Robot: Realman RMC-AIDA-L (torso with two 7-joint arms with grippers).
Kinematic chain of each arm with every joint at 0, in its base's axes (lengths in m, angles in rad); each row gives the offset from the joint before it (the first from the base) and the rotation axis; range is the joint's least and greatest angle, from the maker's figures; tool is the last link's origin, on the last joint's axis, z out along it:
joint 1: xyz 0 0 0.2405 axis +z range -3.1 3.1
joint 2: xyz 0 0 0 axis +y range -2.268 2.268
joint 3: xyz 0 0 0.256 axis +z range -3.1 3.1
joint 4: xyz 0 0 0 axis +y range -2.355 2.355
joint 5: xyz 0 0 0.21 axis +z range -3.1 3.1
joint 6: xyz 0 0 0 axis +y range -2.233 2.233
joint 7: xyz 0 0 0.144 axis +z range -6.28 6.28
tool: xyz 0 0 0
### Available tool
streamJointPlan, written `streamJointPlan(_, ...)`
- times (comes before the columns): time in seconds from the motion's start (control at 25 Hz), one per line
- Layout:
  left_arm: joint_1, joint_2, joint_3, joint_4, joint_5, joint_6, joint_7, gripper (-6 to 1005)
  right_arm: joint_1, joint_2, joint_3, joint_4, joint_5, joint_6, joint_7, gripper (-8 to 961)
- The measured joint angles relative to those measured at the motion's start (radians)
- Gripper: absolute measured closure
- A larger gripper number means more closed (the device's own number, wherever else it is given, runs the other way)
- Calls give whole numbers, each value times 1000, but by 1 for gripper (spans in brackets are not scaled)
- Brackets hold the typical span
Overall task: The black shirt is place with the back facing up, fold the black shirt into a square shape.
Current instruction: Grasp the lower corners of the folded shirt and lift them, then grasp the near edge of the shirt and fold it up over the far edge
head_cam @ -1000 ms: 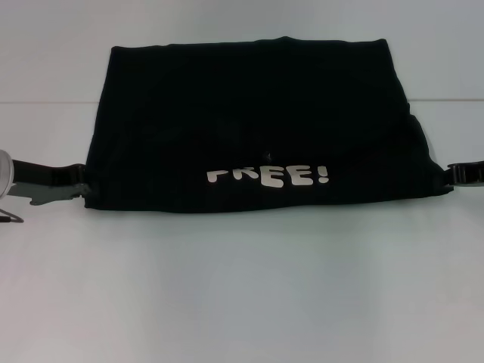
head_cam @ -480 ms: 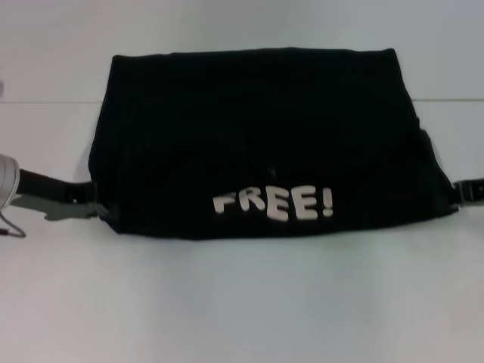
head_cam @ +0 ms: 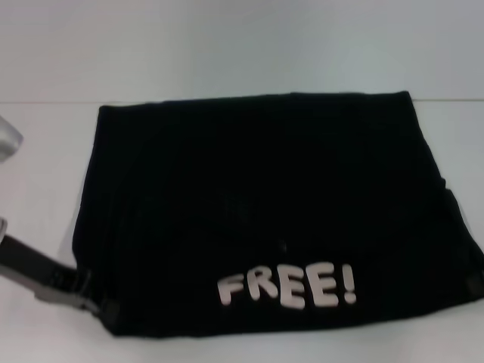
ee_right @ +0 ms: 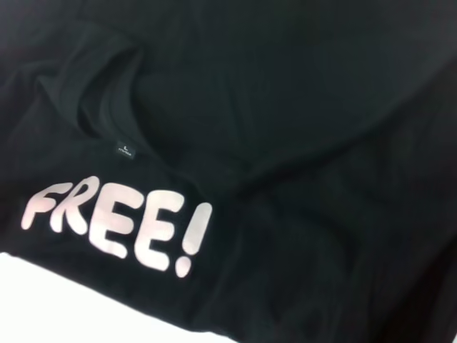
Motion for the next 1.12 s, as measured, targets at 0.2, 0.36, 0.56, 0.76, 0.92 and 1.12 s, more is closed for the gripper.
streamJointPlan(0.2,12,-17,43,-3,55,55,9,940,-31,-10,-3,-1,-1,-89,-25,917)
streamJointPlan(0.36,29,-26,52,-3,62,72,9,937,-52,-13,4,2,-2,-122,-43,917)
streamJointPlan(0.56,39,-28,53,5,65,102,12,935,-71,-14,13,2,-2,-179,-59,917)
streamJointPlan(0.76,39,-27,31,5,55,125,46,932,-77,-26,67,2,1,-191,-71,917)
streamJointPlan(0.92,20,-6,-53,3,21,134,80,930,-52,-34,155,2,12,-220,-119,918)
streamJointPlan(1.12,-10,26,-168,0,8,81,60,927,-16,-68,271,8,19,-160,-133,918)
